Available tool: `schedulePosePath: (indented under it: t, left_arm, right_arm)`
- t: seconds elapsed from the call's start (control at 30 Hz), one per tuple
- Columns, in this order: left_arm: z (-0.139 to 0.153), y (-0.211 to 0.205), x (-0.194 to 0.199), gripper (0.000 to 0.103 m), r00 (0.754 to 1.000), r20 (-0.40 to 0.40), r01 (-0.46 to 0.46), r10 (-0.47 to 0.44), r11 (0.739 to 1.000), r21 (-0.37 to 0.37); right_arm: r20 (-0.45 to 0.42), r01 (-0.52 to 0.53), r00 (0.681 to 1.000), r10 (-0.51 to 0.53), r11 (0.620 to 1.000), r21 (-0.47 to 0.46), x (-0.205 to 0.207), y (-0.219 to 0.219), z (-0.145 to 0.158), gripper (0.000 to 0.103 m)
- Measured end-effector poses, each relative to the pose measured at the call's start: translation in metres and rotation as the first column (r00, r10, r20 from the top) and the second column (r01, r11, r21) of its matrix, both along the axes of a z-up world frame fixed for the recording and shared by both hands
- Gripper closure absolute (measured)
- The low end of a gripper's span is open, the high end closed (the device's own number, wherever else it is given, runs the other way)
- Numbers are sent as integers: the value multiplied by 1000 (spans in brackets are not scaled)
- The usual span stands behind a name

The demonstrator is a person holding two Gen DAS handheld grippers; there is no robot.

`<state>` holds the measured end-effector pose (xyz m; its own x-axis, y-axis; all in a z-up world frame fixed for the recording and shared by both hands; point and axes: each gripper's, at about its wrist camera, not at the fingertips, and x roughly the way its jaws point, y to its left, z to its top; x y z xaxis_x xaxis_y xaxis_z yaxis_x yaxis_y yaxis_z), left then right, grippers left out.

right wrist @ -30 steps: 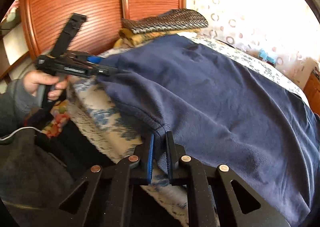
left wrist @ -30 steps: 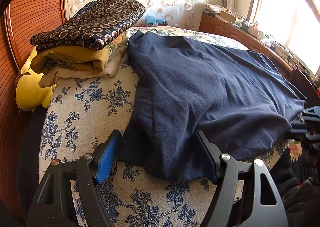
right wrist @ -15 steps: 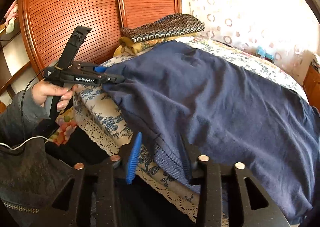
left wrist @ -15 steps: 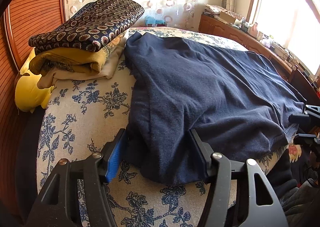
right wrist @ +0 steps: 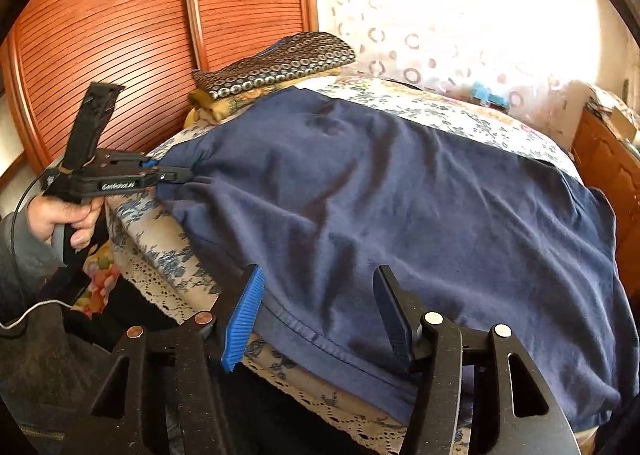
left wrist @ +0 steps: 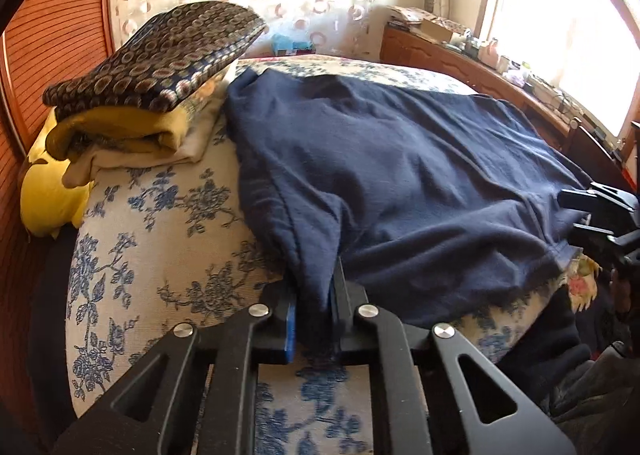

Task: Fold small clothes
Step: 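Grasp the shirt edge with the left gripper and lift it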

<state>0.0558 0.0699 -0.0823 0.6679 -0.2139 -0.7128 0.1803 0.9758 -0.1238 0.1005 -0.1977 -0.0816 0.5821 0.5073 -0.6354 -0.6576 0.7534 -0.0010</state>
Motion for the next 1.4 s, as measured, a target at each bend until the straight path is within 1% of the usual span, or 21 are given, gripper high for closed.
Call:
schedulePosePath:
  t: [0.07,0.13,0.23,0.37,0.5,0.6,0.67,0.83,0.9,0.97,1.13,1.23,1.27,1.3,1.33,1.4]
  left_arm:
    - [11,-5,-2,91,999,28,27,-26,999,-38]
    - [29,-16,0,91,996,59,67,-63,996,-66]
    - [57,-40,8,91,986,104,137,-129,988,-74]
    - [88,-81,27,91,961,143,249,-237,965,-76]
    - [117,-136,48,91,919,168,370,-356,927,-63]
    - [136,-186,60,91,877,181,459,-445,887,-43]
    - [145,-212,65,91,852,182,505,-491,863,-35]
    - [159,-267,71,91,797,171,591,-580,807,-19]
    - [159,-285,71,91,783,163,609,-600,793,-7]
    - [155,-296,72,91,780,147,614,-608,789,7]
    - [138,-304,80,90,785,84,616,-614,788,-4]
    - [134,-299,79,81,786,74,615,-614,789,11]
    - [135,-295,78,70,786,78,615,-614,789,9]
    - [135,-292,77,55,786,82,614,-613,789,4]
    - [136,-288,77,50,788,89,612,-609,791,1]
    - [140,-280,74,27,793,105,602,-600,798,11]
  right_arm:
    - [0,14,1000,-14,1000,13,0,-5,1,44]
    - [-4,25,1000,-25,999,35,0,-13,2,44]
    - [-2,67,998,-67,996,66,1,-28,6,44]
    - [7,134,991,-136,986,99,-1,-54,10,44]
    - [19,204,978,-208,971,124,-8,-83,14,44]
    - [22,256,965,-262,956,146,-12,-107,16,44]
    - [23,291,954,-298,943,161,-16,-125,17,44]
    - [35,365,926,-377,913,183,-28,-158,19,44]
    - [33,389,915,-403,901,192,-30,-166,20,44]
    - [31,409,906,-423,891,198,-34,-173,19,44]
    - [27,443,890,-456,876,193,-40,-178,14,44]
    - [17,453,886,-464,871,193,-43,-177,14,44]
    - [14,454,885,-465,870,192,-42,-176,13,44]
    - [14,455,885,-466,870,191,-42,-175,14,44]
    - [14,454,885,-465,870,190,-43,-174,14,44]
    - [14,452,886,-463,872,187,-40,-171,16,44]
